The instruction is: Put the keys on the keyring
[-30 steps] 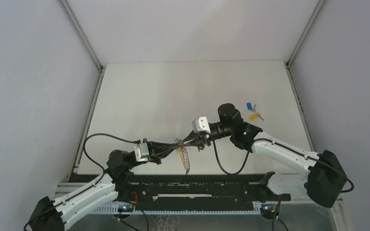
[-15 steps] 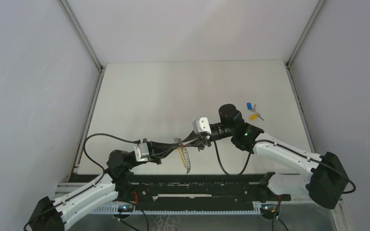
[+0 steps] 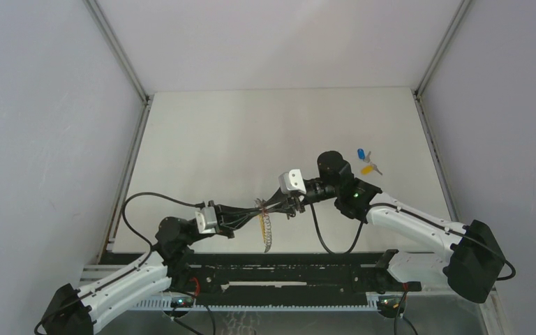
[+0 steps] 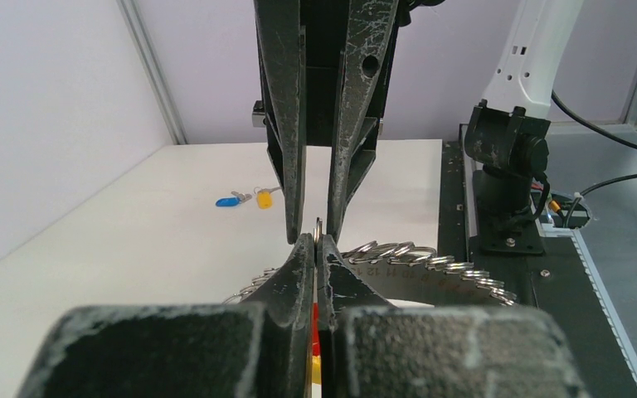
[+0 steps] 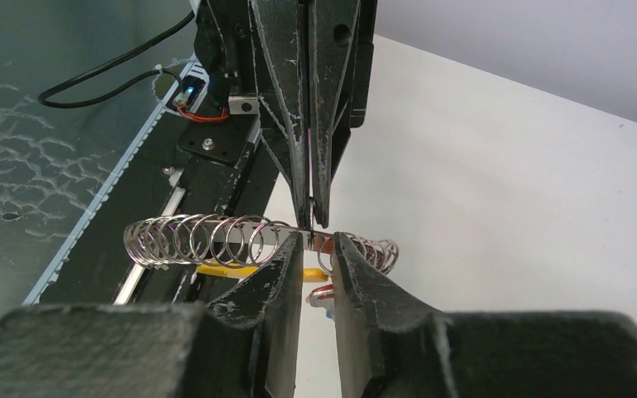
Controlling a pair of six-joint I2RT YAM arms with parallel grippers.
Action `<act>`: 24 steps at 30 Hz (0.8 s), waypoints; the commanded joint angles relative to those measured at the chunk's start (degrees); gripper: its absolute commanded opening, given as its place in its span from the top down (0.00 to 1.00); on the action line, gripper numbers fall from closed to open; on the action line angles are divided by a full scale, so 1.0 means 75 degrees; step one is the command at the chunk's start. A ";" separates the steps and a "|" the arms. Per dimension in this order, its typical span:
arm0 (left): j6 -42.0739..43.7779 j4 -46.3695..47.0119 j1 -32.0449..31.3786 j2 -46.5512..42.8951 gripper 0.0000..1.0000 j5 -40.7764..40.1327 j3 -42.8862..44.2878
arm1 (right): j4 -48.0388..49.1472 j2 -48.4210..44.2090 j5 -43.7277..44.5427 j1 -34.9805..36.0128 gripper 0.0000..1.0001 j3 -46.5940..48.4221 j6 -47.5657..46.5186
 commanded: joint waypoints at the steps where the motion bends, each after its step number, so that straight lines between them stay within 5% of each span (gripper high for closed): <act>1: -0.0009 0.0370 0.0049 0.0009 1.00 0.0005 0.0071 | 0.0359 -0.0080 -0.0175 0.0061 0.82 0.0357 0.0153; 24: -0.0024 0.0370 0.0049 -0.0314 1.00 -0.0034 -0.0028 | 0.0482 0.0071 -0.0223 0.0096 0.88 0.0358 0.0396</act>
